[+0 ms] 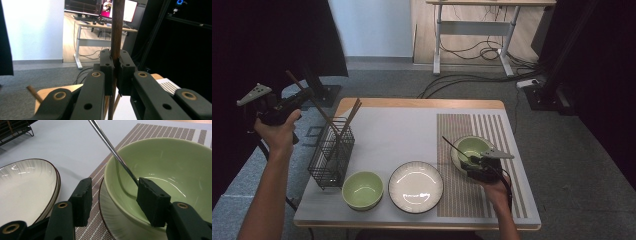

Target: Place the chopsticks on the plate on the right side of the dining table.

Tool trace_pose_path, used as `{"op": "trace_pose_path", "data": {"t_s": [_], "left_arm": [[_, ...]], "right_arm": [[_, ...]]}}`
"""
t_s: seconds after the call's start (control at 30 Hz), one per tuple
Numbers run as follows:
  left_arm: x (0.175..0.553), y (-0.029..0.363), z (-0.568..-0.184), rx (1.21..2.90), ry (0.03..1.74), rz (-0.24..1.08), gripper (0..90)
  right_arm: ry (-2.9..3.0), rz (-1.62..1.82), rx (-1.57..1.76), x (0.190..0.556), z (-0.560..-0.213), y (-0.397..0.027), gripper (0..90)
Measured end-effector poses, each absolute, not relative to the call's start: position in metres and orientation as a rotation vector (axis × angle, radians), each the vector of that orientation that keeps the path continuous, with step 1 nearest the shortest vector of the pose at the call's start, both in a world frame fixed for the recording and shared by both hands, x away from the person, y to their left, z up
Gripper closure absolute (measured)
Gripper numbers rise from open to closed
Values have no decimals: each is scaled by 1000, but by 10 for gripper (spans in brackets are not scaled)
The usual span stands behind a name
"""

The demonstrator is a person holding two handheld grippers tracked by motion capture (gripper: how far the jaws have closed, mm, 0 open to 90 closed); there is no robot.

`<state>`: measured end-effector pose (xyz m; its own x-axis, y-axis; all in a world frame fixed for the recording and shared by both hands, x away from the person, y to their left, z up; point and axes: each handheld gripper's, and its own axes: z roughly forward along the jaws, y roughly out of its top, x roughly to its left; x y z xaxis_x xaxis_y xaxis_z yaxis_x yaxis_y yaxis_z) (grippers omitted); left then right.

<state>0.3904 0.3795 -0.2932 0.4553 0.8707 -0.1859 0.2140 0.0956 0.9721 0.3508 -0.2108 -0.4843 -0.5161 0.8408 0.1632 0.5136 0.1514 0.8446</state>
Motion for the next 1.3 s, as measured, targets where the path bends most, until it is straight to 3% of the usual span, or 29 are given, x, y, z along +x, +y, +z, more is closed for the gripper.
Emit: {"op": "trace_pose_path", "data": {"t_s": [1.3], "left_arm": [[366,327,-305,1491,904,555,843]], "right_arm": [[2072,1354,1262,350,-474,-208,462]]}}
